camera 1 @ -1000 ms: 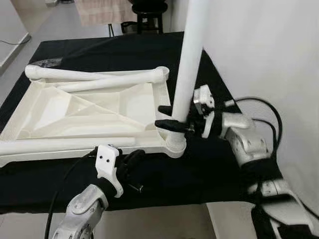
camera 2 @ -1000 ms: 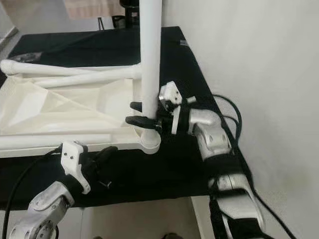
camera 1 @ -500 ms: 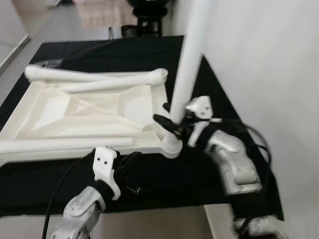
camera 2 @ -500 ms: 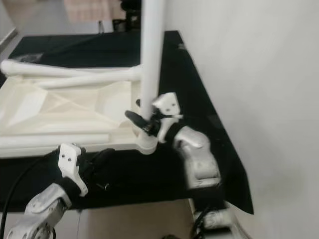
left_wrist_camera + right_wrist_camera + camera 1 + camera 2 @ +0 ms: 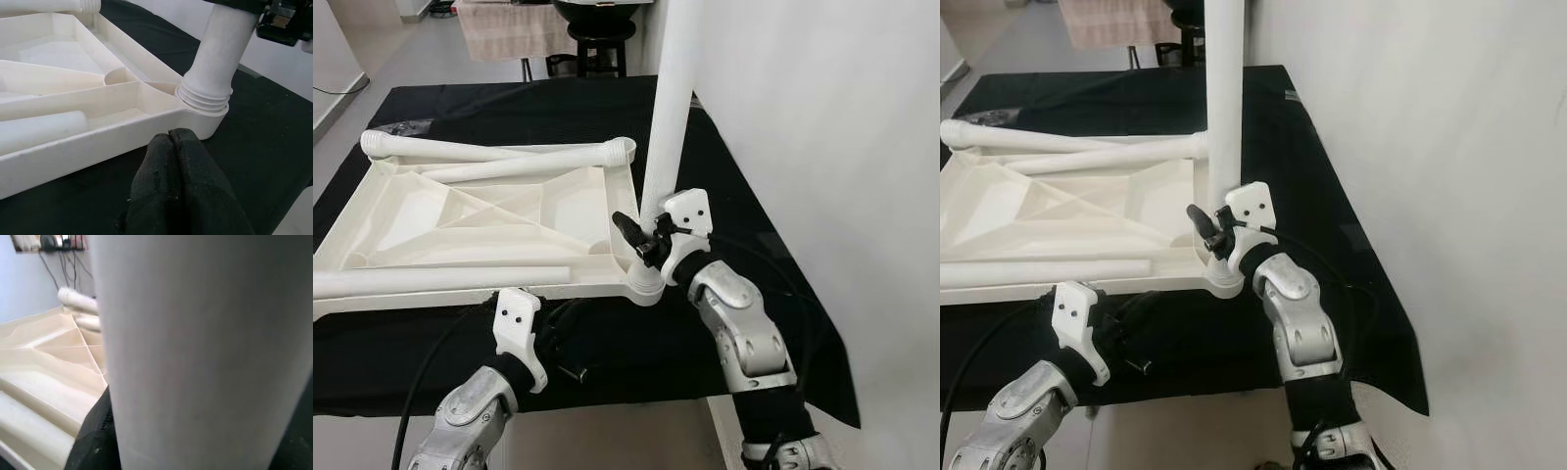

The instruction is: Building children table

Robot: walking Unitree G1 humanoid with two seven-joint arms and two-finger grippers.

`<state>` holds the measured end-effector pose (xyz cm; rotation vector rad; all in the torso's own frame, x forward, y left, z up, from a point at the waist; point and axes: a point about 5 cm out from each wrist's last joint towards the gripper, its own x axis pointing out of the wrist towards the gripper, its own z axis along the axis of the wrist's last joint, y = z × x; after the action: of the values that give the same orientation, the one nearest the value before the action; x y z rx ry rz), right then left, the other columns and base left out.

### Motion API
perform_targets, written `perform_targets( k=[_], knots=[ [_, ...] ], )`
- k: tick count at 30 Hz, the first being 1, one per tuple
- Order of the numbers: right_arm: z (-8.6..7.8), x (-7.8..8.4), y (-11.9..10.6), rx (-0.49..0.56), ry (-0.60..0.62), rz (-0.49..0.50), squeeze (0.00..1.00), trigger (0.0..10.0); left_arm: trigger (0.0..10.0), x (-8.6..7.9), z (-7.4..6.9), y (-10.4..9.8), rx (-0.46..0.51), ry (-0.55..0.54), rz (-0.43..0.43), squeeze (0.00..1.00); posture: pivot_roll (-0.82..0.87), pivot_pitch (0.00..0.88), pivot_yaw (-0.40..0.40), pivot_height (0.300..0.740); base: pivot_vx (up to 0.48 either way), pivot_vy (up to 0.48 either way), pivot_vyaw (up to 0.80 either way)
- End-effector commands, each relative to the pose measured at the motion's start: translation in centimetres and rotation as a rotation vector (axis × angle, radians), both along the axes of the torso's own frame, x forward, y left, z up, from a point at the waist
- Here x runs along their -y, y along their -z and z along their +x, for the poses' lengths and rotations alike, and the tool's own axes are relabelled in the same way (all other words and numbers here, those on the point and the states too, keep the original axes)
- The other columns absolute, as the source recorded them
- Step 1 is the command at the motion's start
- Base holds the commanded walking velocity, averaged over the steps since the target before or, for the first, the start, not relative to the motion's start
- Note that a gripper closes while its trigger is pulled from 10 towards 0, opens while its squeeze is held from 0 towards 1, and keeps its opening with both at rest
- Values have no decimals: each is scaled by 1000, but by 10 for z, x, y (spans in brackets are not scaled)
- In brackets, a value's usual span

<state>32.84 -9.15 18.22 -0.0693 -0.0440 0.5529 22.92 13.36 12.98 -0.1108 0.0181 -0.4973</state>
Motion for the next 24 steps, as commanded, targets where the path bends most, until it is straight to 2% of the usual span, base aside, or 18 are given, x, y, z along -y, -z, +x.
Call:
perform_targets(
  k=[1, 2, 3, 4, 5, 6, 10, 12, 14, 18, 19, 20, 24],
  knots=[
    [2, 5, 15, -84, -45, 3, 675, 10000, 10000, 0, -2, 1, -13, 4, 4, 0, 64, 147, -36, 740, 0, 0, 0],
    [2, 5, 15, -84, -45, 3, 675, 10000, 10000, 0, -2, 1, -13, 4, 4, 0, 64, 147, -36, 740, 0, 0, 0],
    [3, 5, 5, -53, -181, 45, 1000, 10000, 10000, 0, -1, 1, -14, 5, 4, 0, 65, 145, -34, 740, 0, 0, 0],
    [3, 5, 5, -53, -181, 45, 1000, 10000, 10000, 0, -1, 1, -14, 5, 4, 0, 65, 145, -34, 740, 0, 0, 0],
    [4, 8, -4, -15, -269, 49, 1000, 10000, 10000, 0, -1, 1, -15, 6, 5, 0, 68, 144, -35, 740, 0, 0, 0],
    [6, 13, -9, -1, -336, 30, 0, 10000, 10000, 1, -1, 1, -14, 7, 5, 0, 68, 142, -39, 740, 0, 0, 0],
    [14, 26, -13, -3, -407, 0, 0, 10000, 10000, 3, 0, 1, -13, 8, 4, 0, 74, 142, -47, 740, 0, 0, 0],
    [14, 26, -13, -3, -407, 0, 0, 10000, 10000, 3, 0, 1, -13, 8, 4, 0, 74, 142, -47, 740, 0, 0, 0],
    [15, 31, -16, 5, -487, 6, 0, 10000, 10000, 5, -1, 1, -6, 1, 8, 0, 75, 143, -50, 740, 0, 0, 0],
    [17, 33, -16, -8, -518, 17, 0, 10000, 10000, 5, -2, 0, -2, -4, 11, 0, 75, 142, -50, 740, 0, 0, 0],
    [18, 37, -12, -26, -537, 5, 0, 4784, 10000, 6, -2, 0, 4, -8, 17, 0, 79, 144, -53, 740, 0, 0, 0],
    [21, 41, -7, -53, -545, -1, 0, 0, 10000, 7, -3, -1, 14, -8, 31, 0, 79, 143, -56, 740, 0, 0, 0],
    [25, 47, -5, -74, -534, -10, 0, 0, 10000, 9, -5, -3, 31, -6, 46, 0, 77, 145, -61, 740, 0, 0, 0]
  ],
)
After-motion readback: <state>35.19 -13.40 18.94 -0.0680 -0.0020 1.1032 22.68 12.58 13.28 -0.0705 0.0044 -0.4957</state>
